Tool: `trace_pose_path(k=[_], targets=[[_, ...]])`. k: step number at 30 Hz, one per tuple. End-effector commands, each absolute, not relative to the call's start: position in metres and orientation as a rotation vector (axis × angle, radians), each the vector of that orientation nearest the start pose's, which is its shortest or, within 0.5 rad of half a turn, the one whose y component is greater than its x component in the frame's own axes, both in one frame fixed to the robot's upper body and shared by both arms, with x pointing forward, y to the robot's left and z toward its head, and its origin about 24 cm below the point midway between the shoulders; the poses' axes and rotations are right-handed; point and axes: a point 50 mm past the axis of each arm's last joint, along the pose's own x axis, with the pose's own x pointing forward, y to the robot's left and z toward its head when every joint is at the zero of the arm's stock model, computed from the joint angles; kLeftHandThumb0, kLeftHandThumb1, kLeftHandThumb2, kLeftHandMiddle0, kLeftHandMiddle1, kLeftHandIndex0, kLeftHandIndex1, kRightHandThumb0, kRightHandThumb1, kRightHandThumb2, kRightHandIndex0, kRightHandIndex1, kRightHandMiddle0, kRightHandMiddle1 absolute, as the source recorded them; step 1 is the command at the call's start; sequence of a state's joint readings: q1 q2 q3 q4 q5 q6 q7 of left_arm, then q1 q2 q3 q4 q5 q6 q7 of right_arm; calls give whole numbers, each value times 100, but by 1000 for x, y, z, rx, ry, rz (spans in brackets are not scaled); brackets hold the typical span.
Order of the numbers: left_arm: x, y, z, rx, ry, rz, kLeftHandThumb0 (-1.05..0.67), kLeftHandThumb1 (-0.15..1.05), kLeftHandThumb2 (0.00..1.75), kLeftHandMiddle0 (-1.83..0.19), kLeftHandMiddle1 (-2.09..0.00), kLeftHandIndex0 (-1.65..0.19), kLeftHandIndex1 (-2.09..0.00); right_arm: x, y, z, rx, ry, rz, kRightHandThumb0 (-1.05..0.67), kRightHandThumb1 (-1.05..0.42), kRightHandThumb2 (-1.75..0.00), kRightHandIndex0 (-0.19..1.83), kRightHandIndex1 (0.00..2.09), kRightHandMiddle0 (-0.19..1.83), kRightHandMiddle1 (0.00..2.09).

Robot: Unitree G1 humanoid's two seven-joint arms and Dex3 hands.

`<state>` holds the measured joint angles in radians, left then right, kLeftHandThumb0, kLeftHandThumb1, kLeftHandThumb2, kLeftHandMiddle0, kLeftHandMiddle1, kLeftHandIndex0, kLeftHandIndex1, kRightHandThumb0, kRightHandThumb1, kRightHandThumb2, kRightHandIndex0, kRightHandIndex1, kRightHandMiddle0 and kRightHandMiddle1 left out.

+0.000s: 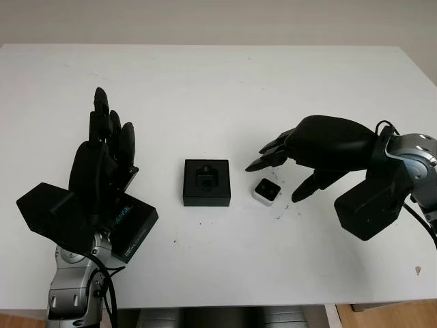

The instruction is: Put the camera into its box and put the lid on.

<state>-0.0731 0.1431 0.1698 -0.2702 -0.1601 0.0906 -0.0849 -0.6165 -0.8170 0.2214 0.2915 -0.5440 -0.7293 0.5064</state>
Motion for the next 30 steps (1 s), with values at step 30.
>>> trace_pose_path(k=[30], targets=[[251, 200, 125, 21, -278, 37, -73, 105, 57, 19, 0, 19, 0, 319, -196, 156, -1519, -532, 829, -46, -82, -5, 10, 118, 9, 116]])
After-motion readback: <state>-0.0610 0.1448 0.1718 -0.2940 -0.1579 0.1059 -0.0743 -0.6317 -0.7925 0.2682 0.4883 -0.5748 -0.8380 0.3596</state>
